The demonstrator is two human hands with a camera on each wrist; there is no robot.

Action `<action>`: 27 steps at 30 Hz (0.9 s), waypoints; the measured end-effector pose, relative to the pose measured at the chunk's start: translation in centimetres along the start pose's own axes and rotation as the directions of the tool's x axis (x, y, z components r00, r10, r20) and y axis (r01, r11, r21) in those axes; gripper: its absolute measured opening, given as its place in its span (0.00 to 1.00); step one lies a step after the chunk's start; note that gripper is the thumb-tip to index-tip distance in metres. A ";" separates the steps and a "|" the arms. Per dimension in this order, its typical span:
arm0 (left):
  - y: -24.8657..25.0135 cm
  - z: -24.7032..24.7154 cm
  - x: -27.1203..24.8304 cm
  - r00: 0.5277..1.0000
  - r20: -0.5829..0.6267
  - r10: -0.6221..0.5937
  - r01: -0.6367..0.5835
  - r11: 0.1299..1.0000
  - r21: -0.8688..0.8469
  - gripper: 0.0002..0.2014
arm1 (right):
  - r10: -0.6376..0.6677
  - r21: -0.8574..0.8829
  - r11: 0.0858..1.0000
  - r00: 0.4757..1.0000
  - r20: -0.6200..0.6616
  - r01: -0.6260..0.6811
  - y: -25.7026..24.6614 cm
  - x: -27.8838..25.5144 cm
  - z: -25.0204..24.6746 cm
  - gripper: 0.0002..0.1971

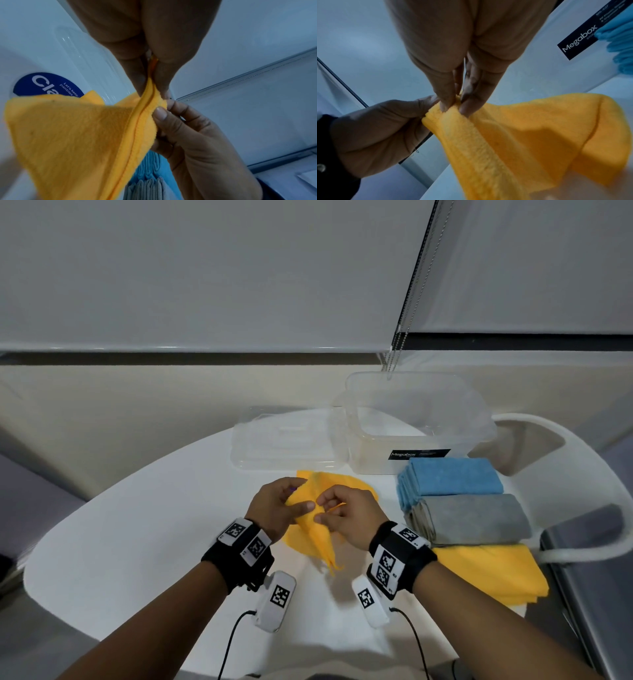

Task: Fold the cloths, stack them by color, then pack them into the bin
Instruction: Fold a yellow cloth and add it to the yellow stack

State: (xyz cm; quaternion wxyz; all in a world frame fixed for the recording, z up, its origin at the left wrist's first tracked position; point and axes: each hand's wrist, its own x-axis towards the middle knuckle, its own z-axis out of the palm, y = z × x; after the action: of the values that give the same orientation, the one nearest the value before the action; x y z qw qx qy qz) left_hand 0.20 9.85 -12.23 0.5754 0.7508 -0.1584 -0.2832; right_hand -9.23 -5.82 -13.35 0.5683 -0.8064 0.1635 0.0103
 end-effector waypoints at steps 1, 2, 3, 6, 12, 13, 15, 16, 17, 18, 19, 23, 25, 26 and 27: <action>0.1 0.1 0.0 0.999 -0.047 -0.015 0.014 1.000 -0.018 0.16 | 0.002 0.016 1.000 1.000 -0.006 -0.002 -0.1 0.0 0.0 0.07; 0.2 0.1 0.1 0.996 -0.079 -0.028 0.027 0.999 -0.019 0.16 | 0.006 0.011 1.000 1.000 -0.022 -0.005 -0.2 0.0 0.0 0.04; 0.3 0.1 0.1 0.995 -0.088 -0.046 0.044 0.999 -0.029 0.17 | 0.006 -0.005 1.000 0.999 -0.046 -0.006 -0.2 0.1 0.0 0.01; 0.5 -0.2 0.0 0.998 0.024 -0.062 0.065 0.990 -0.122 0.23 | -0.006 -0.050 0.999 0.993 -0.118 0.000 -0.4 0.2 -0.4 0.04; 1.6 -0.1 -0.3 1.000 0.013 -0.017 0.018 0.995 -0.100 0.24 | -0.040 0.015 0.999 0.988 0.148 0.038 -1.4 -0.7 -0.7 0.17; 1.9 -0.2 -0.3 1.000 0.001 -0.015 0.015 0.995 -0.098 0.24 | -0.064 -0.028 0.997 0.985 0.159 0.069 -1.5 -0.8 -0.8 0.14; 2.3 -0.6 -0.4 1.000 0.012 -0.014 0.015 0.997 -0.074 0.23 | -0.122 -0.160 0.977 0.987 0.101 0.138 -1.5 -0.5 -1.2 0.05; 2.5 -0.9 -0.4 0.999 0.030 -0.013 0.014 0.999 -0.032 0.23 | -0.154 -0.214 0.963 0.986 0.061 0.164 -1.5 -0.3 -1.6 0.03; 2.7 -1.4 -0.4 0.999 0.041 -0.003 0.000 0.998 0.059 0.22 | -0.181 -0.250 0.952 0.983 0.015 0.179 -1.5 -0.2 -2.0 0.04; 2.9 -2.0 -0.3 0.998 0.050 0.025 -0.036 0.975 0.221 0.20 | -0.207 -0.274 0.943 0.978 -0.036 0.190 -1.6 -0.1 -2.6 0.07; 3.2 -2.6 -0.3 0.995 0.069 0.070 -0.092 0.906 0.413 0.16 | -0.233 -0.296 0.934 0.968 -0.090 0.198 -1.7 0.1 -3.2 0.08; 4.3 -5.5 0.7 0.969 0.091 0.228 -0.210 0.580 0.787 0.14 | -0.299 -0.491 0.845 0.948 -0.106 0.212 -3.1 0.5 -5.5 0.10; 5.3 -7.1 1.6 0.943 0.029 0.331 -0.217 0.548 0.808 0.15 | -0.259 -0.639 0.746 0.966 -0.019 0.188 -3.9 0.9 -6.6 0.14; 5.9 -7.8 2.0 0.917 0.010 0.398 -0.239 0.530 0.814 0.16 | -0.227 -0.696 0.700 0.974 -0.005 0.160 -4.3 1.3 -7.3 0.15; 6.8 -8.6 2.4 0.887 -0.004 0.462 -0.259 0.503 0.825 0.15 | -0.211 -0.733 0.667 0.977 -0.017 0.131 -4.8 1.7 -8.2 0.16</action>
State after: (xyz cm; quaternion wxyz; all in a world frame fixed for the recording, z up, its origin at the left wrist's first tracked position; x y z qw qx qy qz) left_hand 7.87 13.18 -4.79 0.2323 0.9042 -0.3567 0.0335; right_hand -7.68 -12.38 -6.40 0.1905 -0.9766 0.0981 -0.0195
